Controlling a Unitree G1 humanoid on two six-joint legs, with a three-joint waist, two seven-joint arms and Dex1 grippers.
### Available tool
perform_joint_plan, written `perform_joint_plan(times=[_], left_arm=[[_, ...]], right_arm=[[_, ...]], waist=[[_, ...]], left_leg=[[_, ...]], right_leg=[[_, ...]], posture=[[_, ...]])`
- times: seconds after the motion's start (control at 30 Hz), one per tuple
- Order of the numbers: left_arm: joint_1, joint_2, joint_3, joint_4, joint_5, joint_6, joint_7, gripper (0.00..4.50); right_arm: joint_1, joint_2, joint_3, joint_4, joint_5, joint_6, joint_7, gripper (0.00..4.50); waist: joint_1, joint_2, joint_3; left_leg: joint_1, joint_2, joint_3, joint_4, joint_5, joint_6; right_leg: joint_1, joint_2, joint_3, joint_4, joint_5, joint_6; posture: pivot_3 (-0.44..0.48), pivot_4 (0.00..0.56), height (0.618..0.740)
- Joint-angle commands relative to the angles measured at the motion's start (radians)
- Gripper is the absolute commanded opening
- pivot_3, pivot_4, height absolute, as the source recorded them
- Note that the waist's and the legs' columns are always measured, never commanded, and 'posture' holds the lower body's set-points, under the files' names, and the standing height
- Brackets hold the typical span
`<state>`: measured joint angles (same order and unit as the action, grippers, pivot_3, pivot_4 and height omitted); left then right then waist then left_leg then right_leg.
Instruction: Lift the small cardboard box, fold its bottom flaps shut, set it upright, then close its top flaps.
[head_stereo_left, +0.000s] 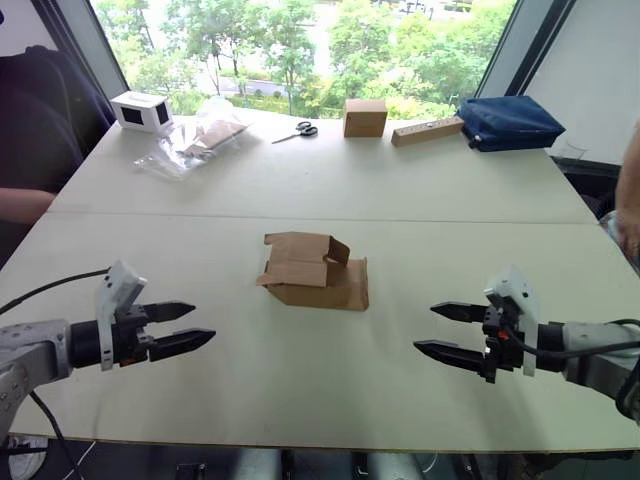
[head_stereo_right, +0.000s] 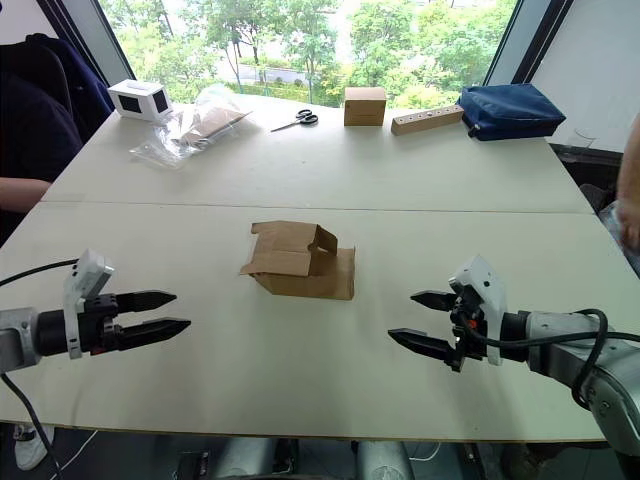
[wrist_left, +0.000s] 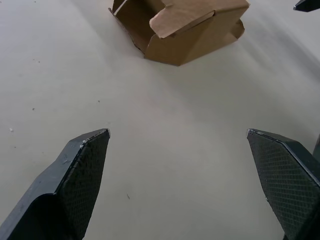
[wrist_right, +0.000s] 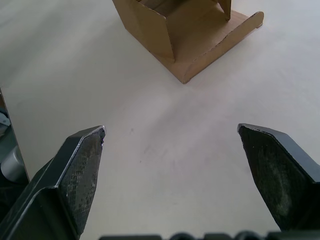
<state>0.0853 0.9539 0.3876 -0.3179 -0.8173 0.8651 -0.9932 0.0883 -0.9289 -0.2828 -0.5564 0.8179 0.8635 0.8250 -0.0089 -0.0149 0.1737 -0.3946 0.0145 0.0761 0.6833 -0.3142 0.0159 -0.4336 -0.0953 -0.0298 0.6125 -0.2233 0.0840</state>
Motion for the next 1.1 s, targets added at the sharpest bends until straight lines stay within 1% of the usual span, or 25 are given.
perform_joint_plan(times=[0.03, 0.23, 0.3, 0.33, 0.4, 0.47, 0.57, 0.63, 0.73, 0.87, 1.0, 1.1], left_arm=[[-0.023, -0.007, 0.012, -0.001, 0.023, -0.025, 0.03, 4.5], [-0.054, -0.021, -0.002, -0.003, 0.034, -0.022, 0.061, 4.5], [-0.067, -0.028, -0.002, -0.015, 0.041, 0.003, 0.119, 4.5], [-0.083, -0.033, -0.003, -0.014, 0.039, 0.018, 0.145, 4.5], [-0.144, -0.042, 0.015, 0.013, -0.05, 0.137, 0.188, 4.5], [-0.193, -0.044, 0.024, 0.036, -0.105, 0.224, 0.214, 4.5], [-0.271, -0.095, 0.042, 0.074, -0.152, 0.258, 0.273, 4.5], [-0.314, -0.128, 0.036, 0.098, -0.189, 0.316, 0.314, 4.5], [-0.402, -0.163, 0.021, 0.195, -0.283, 0.493, 0.362, 4.5], [-0.543, -0.216, 0.009, 0.34, -0.335, 0.654, 0.39, 4.5], [-0.676, -0.28, -0.012, 0.501, -0.309, 0.706, 0.395, 4.5], [-0.733, -0.304, -0.076, 0.576, -0.251, 0.677, 0.368, 4.5]], right_arm=[[-0.018, 0.008, -0.017, -0.008, -0.014, -0.025, -0.011, 4.48], [-0.024, 0.02, -0.011, -0.004, -0.025, -0.031, -0.02, 4.48], [-0.031, 0.071, -0.015, -0.004, -0.082, -0.12, -0.058, 4.48], [-0.037, 0.097, -0.02, -0.007, -0.078, -0.139, -0.065, 4.48], [-0.038, 0.117, -0.014, -0.012, -0.088, -0.16, -0.062, 4.48], [-0.035, 0.115, -0.007, -0.015, -0.085, -0.154, -0.048, 4.48], [-0.039, 0.082, 0.0, -0.011, -0.05, -0.098, -0.023, 4.48], [-0.048, 0.07, -0.005, -0.014, -0.012, -0.061, -0.012, 4.48], [-0.06, 0.047, -0.006, -0.042, 0.023, -0.03, 0.005, 4.48], [-0.071, -0.008, 0.029, -0.069, -0.02, -0.04, 0.037, 4.48], [-0.086, -0.04, 0.079, -0.084, -0.076, -0.072, 0.053, 4.48], [-0.097, -0.029, 0.083, -0.087, -0.078, -0.077, 0.044, 4.48]], waist=[[0.0, 0.0, 0.0], [0.0, 0.0, 0.0], [0.0, -0.001, 0.0], [0.0, 0.0, 0.0], [0.0, 0.0, 0.0], [0.002, 0.0, 0.0], [0.002, 0.0, 0.0], [0.001, -0.001, 0.0], [0.0, -0.001, 0.0], [0.0, -0.003, 0.0], [0.004, -0.004, 0.0], [0.0, -0.005, 0.0]], left_leg=[[0.0, 0.0, 0.0, 0.0, 0.0, 0.0], [0.0, 0.0, 0.0, 0.0, 0.0, 0.0], [0.0, 0.0, 0.0, 0.0, 0.0, 0.0], [0.0, 0.0, 0.0, 0.0, 0.0, 0.0], [0.0, 0.0, 0.0, 0.0, 0.0, 0.0], [0.0, -0.001, 0.0, 0.0, 0.0, 0.0], [0.001, -0.001, 0.0, 0.0, 0.0, 0.001], [0.001, -0.002, 0.0, 0.0, 0.0, 0.001], [0.003, -0.001, 0.0, 0.001, 0.001, 0.001], [0.004, -0.001, 0.0, 0.001, 0.001, 0.001], [0.004, -0.001, -0.001, 0.002, 0.001, 0.0], [0.004, -0.001, 0.0, 0.002, 0.001, 0.0]], right_leg=[[0.0, 0.0, 0.0, 0.0, 0.0, 0.0], [0.0, 0.0, 0.0, 0.0, 0.0, 0.0], [0.0, 0.0, 0.0, 0.0, 0.0, 0.0], [0.0, 0.0, 0.0, 0.0, 0.0, 0.0], [0.0, 0.001, 0.0, 0.001, 0.0, 0.0], [0.001, 0.001, -0.001, 0.001, 0.0, 0.001], [0.002, 0.002, -0.002, 0.001, 0.0, 0.001], [0.002, 0.002, -0.002, 0.001, 0.001, 0.001], [0.004, 0.005, -0.002, 0.001, 0.001, 0.002], [0.004, 0.008, -0.002, 0.002, 0.002, 0.005], [0.005, 0.008, -0.002, 0.003, 0.002, 0.005], [0.005, 0.008, -0.002, 0.003, 0.002, 0.006]], posture=[[0.0, 0.15, 0.74], [0.0, 0.15, 0.74], [0.0, 0.15, 0.74], [0.0, 0.15, 0.74], [0.0, 0.15, 0.74], [0.0, 0.15, 0.74], [0.0, 0.15, 0.74], [0.0, 0.15, 0.74], [0.0, 0.15, 0.74], [0.0, 0.15, 0.74], [0.0, 0.15, 0.74], [0.0, 0.15, 0.74]])
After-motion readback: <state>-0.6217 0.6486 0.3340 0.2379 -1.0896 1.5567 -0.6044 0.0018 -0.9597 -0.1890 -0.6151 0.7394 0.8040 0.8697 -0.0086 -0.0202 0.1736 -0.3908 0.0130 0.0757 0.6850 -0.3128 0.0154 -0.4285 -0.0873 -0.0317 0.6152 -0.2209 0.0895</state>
